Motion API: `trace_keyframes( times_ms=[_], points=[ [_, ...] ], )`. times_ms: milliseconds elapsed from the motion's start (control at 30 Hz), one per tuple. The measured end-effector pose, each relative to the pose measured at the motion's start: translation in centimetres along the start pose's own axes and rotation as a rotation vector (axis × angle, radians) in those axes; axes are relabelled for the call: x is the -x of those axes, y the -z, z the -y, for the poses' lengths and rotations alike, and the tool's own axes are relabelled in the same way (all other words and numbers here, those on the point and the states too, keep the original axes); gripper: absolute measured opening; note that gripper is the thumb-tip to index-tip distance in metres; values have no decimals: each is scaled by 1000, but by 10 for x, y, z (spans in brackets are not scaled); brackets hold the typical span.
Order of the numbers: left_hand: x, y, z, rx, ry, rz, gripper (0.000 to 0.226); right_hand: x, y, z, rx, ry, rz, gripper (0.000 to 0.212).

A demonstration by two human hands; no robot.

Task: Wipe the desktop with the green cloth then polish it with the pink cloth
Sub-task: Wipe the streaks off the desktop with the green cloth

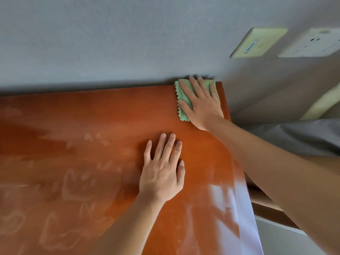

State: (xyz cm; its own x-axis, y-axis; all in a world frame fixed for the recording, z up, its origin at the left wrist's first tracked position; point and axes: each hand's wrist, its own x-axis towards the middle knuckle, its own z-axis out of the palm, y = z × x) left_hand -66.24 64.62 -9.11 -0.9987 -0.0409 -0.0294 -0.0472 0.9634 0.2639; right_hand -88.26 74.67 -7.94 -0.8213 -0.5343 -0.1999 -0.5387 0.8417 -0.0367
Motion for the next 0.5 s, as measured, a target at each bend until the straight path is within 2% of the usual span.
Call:
trace_keyframes(
  times_ms=[200,367,500],
  points=[
    [-1,3,-3,-10,6,22,57,0,3,-55,-80,-46,4,63],
    [-1,4,-2,-10,7,23,57,21,-4,-43,-119,-99,-11,64],
    [0,1,-1,1,5,8,57,94,-19,-22,-43,-127,-40,63]
  ],
)
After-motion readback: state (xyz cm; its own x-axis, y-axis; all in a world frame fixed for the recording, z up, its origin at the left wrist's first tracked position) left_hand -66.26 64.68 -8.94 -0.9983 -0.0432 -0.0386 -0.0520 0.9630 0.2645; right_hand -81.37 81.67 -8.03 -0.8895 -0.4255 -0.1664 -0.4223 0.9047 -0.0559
